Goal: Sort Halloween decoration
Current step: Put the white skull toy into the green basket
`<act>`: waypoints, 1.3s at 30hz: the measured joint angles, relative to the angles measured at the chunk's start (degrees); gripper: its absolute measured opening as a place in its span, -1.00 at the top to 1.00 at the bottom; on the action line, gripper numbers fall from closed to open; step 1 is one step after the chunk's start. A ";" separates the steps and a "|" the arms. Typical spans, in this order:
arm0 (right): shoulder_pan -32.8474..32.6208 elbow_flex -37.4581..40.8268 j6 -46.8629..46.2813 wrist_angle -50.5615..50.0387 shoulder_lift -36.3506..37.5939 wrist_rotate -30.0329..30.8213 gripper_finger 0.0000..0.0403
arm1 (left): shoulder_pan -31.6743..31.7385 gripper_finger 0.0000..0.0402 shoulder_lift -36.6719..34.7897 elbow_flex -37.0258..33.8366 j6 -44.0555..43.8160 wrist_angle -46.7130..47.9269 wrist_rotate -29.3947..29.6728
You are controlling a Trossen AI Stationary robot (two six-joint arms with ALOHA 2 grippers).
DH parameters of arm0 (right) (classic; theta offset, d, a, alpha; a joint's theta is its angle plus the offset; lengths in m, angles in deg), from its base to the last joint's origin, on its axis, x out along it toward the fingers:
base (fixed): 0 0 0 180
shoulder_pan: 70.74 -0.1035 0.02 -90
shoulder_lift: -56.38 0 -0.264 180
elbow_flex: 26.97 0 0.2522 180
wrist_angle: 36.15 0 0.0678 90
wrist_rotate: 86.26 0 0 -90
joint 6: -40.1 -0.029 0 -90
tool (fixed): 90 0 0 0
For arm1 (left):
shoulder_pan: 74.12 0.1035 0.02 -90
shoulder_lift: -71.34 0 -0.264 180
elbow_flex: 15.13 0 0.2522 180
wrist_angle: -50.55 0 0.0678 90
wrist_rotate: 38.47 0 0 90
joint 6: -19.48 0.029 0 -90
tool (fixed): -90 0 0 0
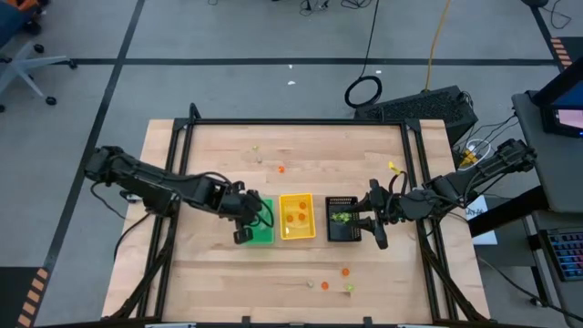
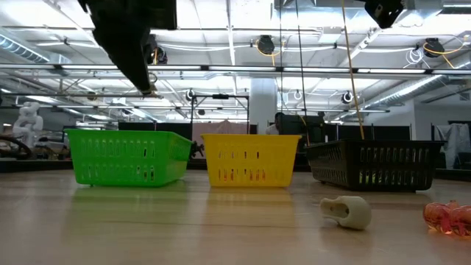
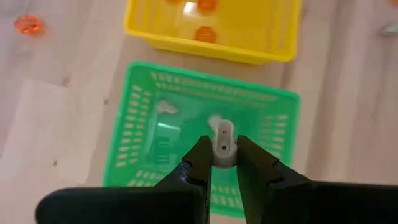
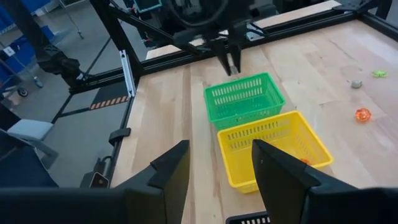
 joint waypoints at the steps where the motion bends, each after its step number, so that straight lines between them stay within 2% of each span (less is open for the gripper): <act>1: 0.00 0.00 0.42 -0.01 0.00 -0.04 0.20 | 0.39 0.78 0.00 -0.49 0.14 -0.54 0.02; 9: 0.00 0.00 0.70 -0.18 0.00 -0.05 0.20 | 2.46 0.77 2.30 -2.02 -0.03 -0.83 -0.87; 19: 0.79 -0.01 1.26 -1.34 0.00 -0.09 0.20 | 3.20 0.67 8.81 -2.00 -0.07 -1.56 -2.44; 25: 0.76 -0.02 1.26 -2.64 0.34 -0.52 0.20 | 3.20 0.67 11.71 -2.00 -0.09 -1.45 -5.81; 31: 0.76 0.00 2.60 -5.94 2.16 -4.79 0.20 | 3.20 0.66 11.91 -2.00 -0.11 -1.39 -5.91; 39: 0.74 -0.01 2.79 -11.38 7.63 -4.92 0.20 | 3.20 0.66 11.91 -2.00 -0.21 -1.35 -5.54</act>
